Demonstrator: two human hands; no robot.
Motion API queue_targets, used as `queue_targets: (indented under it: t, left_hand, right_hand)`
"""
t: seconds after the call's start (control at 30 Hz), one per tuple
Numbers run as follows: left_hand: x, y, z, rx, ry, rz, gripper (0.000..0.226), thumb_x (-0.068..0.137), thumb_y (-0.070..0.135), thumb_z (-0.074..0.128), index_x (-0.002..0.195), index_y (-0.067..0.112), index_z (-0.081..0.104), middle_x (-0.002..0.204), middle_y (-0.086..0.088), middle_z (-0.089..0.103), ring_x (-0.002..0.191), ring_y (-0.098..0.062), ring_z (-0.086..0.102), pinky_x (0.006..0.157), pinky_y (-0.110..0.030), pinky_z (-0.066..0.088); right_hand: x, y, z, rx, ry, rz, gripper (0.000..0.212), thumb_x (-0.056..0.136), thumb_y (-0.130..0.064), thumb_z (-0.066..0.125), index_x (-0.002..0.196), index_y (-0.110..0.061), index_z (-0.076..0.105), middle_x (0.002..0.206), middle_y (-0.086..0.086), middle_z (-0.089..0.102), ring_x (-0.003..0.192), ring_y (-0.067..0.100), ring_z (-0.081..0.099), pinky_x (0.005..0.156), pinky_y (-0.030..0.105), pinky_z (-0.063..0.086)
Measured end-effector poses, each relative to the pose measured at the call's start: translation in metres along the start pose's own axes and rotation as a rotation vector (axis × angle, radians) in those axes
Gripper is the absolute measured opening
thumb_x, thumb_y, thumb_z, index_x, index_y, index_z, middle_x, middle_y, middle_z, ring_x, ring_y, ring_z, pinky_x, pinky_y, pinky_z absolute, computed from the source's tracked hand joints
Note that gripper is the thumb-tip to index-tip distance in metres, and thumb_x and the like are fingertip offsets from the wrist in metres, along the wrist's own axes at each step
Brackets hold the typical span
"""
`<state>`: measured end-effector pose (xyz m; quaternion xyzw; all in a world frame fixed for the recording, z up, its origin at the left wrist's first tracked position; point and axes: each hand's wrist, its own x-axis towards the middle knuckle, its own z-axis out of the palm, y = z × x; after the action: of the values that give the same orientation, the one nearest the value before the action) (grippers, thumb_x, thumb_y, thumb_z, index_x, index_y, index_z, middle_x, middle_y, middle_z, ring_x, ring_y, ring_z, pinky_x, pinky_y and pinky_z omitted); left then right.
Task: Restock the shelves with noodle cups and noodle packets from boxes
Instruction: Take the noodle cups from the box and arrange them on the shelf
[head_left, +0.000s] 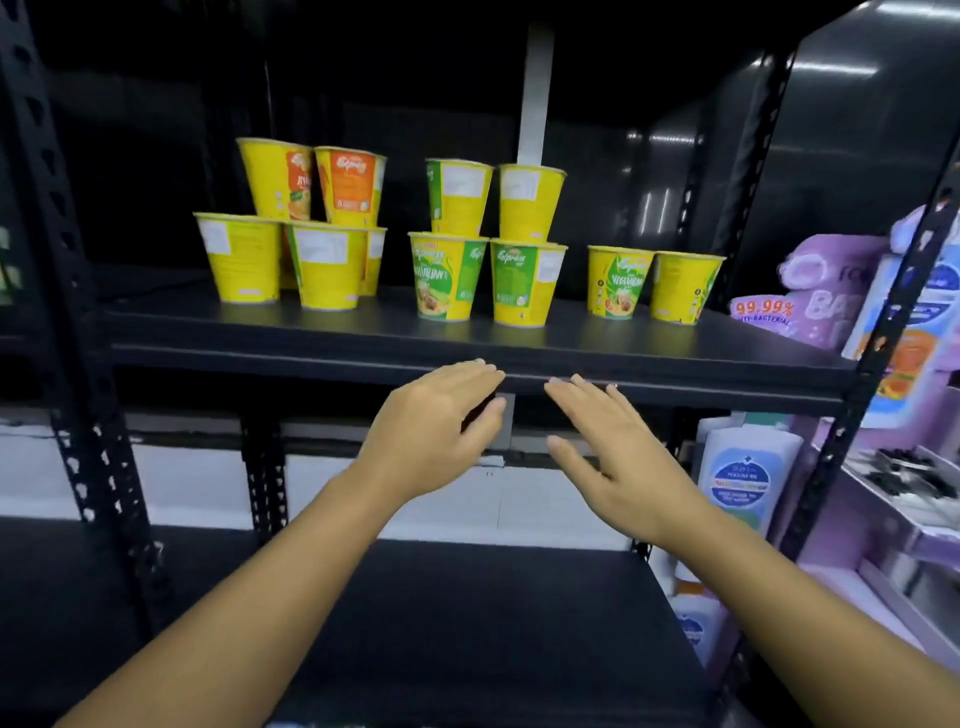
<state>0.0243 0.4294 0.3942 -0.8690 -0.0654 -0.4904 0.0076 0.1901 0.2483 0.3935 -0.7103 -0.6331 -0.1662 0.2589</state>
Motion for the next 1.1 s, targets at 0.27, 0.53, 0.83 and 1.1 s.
queue_targets:
  t: [0.27,0.53,0.83,1.1]
  left_hand:
    - [-0.167,0.092,0.038,-0.156,-0.456,-0.329,0.060,0.100,0.055,0.042,0.145,0.019,0.059,0.149,0.006,0.057,0.143,-0.007,0.045,0.121,-0.025,0.029]
    - [-0.333,0.176,0.058,-0.180,-0.981,-0.703,0.073,0.092,0.068,0.041,0.149,0.025,0.054,0.154,0.005,0.052,0.143,-0.014,0.044,0.116,-0.030,0.036]
    - [-0.427,0.205,0.056,-0.200,-1.349,-0.922,0.057,0.100,0.054,0.055,0.154,0.040,0.041,0.141,-0.001,0.060,0.124,-0.025,0.059,0.096,-0.037,0.051]
    - [-0.452,0.194,0.072,-0.141,-1.438,-0.936,0.063,0.101,0.057,0.051,0.154,0.024,0.042,0.151,-0.003,0.052,0.130,-0.027,0.056,0.100,-0.039,0.049]
  right_hand:
    - [-0.155,-0.009,0.064,0.115,-0.305,0.042,0.064,0.105,-0.058,0.026,0.159,-0.026,0.033,0.161,-0.012,0.037,0.153,0.006,0.021,0.126,0.027,0.005]
    - [-0.320,-0.034,0.148,0.214,-0.722,0.216,0.061,0.102,-0.052,0.030,0.157,-0.025,0.038,0.160,-0.006,0.041,0.151,0.013,0.028,0.124,0.036,0.012]
    - [-0.421,-0.039,0.201,0.271,-1.045,0.445,0.058,0.106,-0.052,0.034,0.157,-0.025,0.035,0.159,0.000,0.042,0.142,0.024,0.041,0.114,0.043,0.033]
    - [-0.429,-0.042,0.227,0.249,-1.145,0.546,0.065,0.106,-0.058,0.031,0.161,-0.025,0.025,0.163,0.004,0.037,0.144,0.028,0.039,0.116,0.046,0.033]
